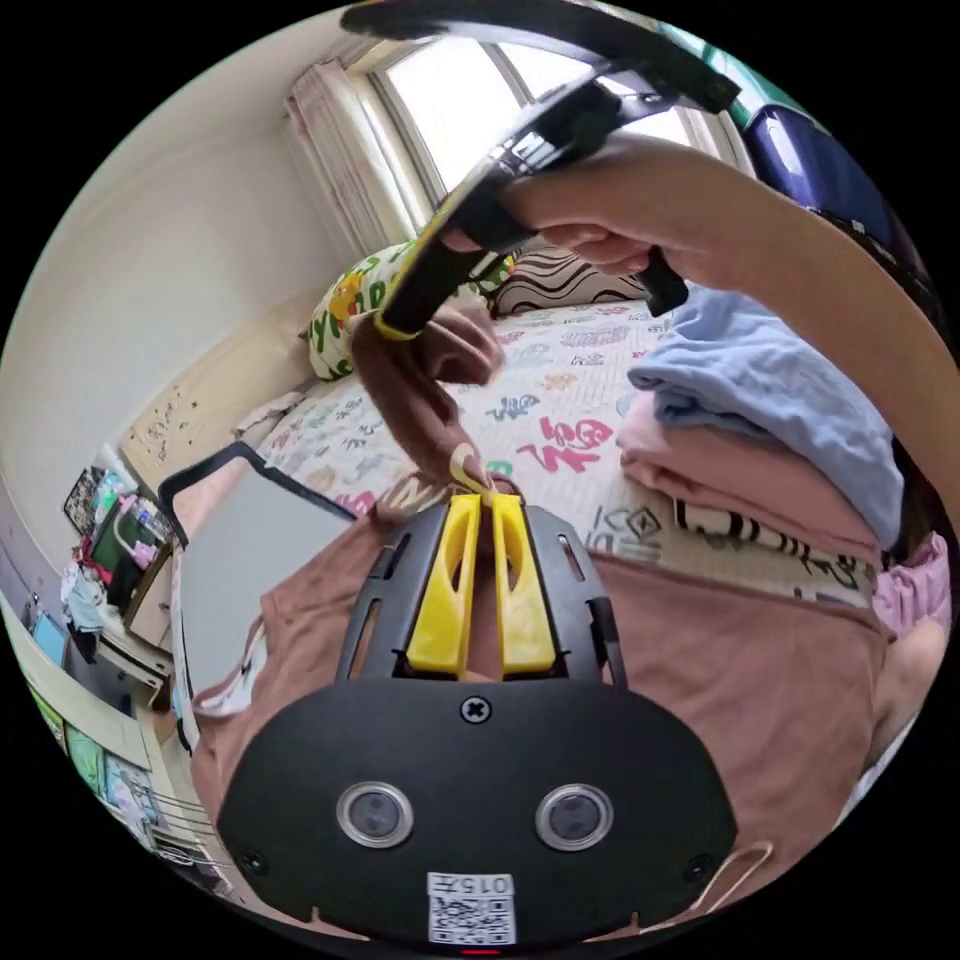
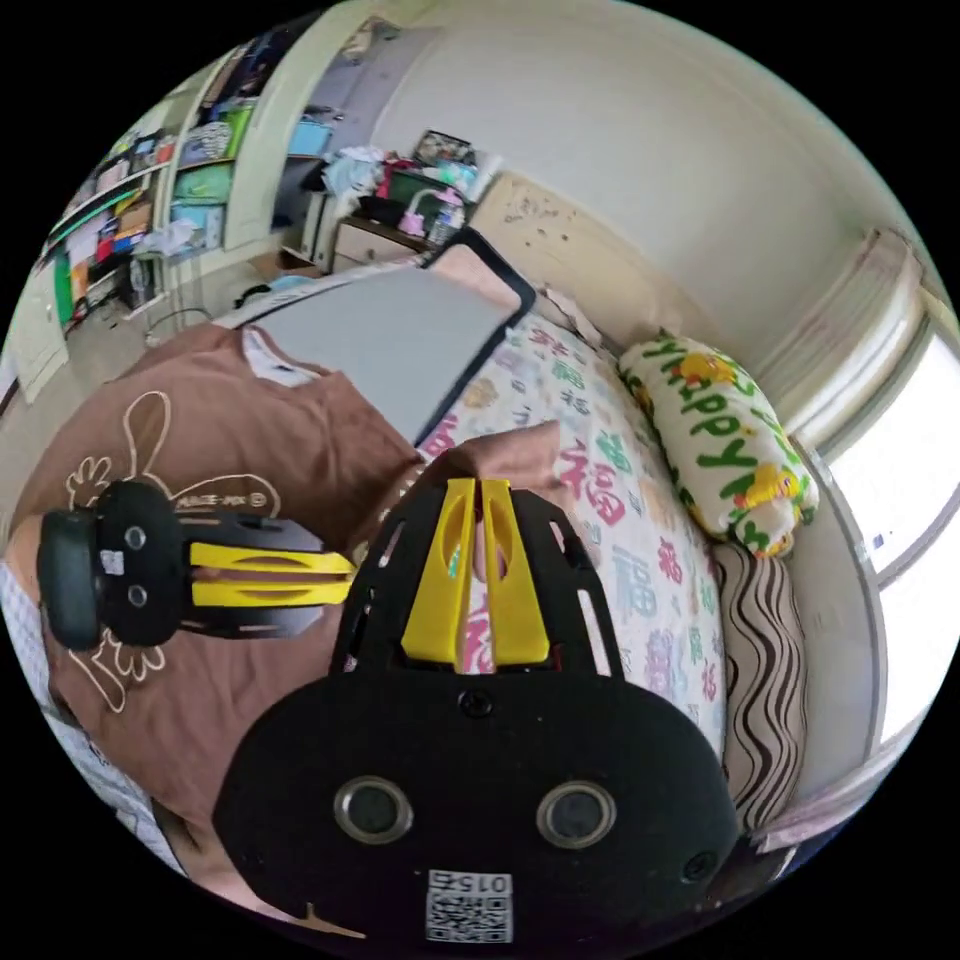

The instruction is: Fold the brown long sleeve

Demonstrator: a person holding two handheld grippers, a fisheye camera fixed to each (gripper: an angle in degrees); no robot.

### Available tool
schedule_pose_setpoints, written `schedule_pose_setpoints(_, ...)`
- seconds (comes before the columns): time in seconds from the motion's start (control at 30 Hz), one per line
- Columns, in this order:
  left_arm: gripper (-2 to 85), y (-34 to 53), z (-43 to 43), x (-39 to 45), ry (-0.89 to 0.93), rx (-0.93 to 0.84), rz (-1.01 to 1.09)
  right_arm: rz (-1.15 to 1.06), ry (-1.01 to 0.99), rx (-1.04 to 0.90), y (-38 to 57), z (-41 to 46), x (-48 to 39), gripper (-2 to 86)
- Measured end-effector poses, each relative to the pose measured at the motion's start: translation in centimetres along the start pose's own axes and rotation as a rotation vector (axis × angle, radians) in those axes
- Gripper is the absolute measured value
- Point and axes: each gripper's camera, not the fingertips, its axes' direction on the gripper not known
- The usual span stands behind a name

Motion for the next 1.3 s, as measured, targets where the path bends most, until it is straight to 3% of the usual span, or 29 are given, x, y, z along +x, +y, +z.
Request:
schedule_pose_setpoints(0.13,3.6,8.2,-4.1,-2.6,0.009,-0.086,-0.021,-0.180,-0.265,-0.105,-1.5,2.9,-7.8,1.2)
schedule_pose_setpoints(0.27,4.4,14.2,-7.5,-5.4,0.018,-0.107,-0.080,-0.190,-0.313,-0.128,0.2,4.7,-10.5,4.0)
schedule_pose_setpoints(0.4,5.7,17.1,-10.1,-10.2,-0.040,-0.039,-0.200,-0.016,-0.410,0.085,3.8,2.5,-8.5,4.8)
schedule_pose_setpoints(0.5,7.4,17.5,-9.3,-14.0,0.047,-0.006,-0.315,0.073,-0.416,0.194,5.8,1.7,-7.3,4.7)
schedule_pose_setpoints(0.63,8.6,18.9,-6.4,-17.6,0.154,0.035,-0.466,0.187,-0.314,0.092,4.8,5.1,-6.8,9.6)
schedule_pose_setpoints(0.77,8.6,19.3,-6.5,-16.9,0.110,0.042,-0.392,0.275,-0.433,0.045,2.8,8.8,-6.3,13.2)
schedule_pose_setpoints(0.9,8.5,19.9,-8.4,-18.5,0.124,0.071,-0.374,0.371,-0.608,0.018,2.2,11.0,-6.2,4.5)
schedule_pose_setpoints(1.0,8.7,21.9,-10.3,-22.4,0.175,0.145,-0.461,0.285,-0.712,0.168,4.2,7.8,-7.6,0.4)
schedule_pose_setpoints(1.1,10.1,24.2,-10.4,-27.3,0.411,0.180,-0.527,0.051,-0.756,0.220,6.9,3.6,-11.7,-0.4)
schedule_pose_setpoints(1.2,10.8,24.8,-8.7,-29.0,0.634,0.113,-0.464,-0.131,-0.696,0.172,10.3,1.3,-17.2,-0.3)
schedule_pose_setpoints(1.3,10.9,24.7,-8.5,-29.2,0.732,0.099,-0.382,-0.191,-0.595,0.071,13.3,1.5,-21.6,1.1)
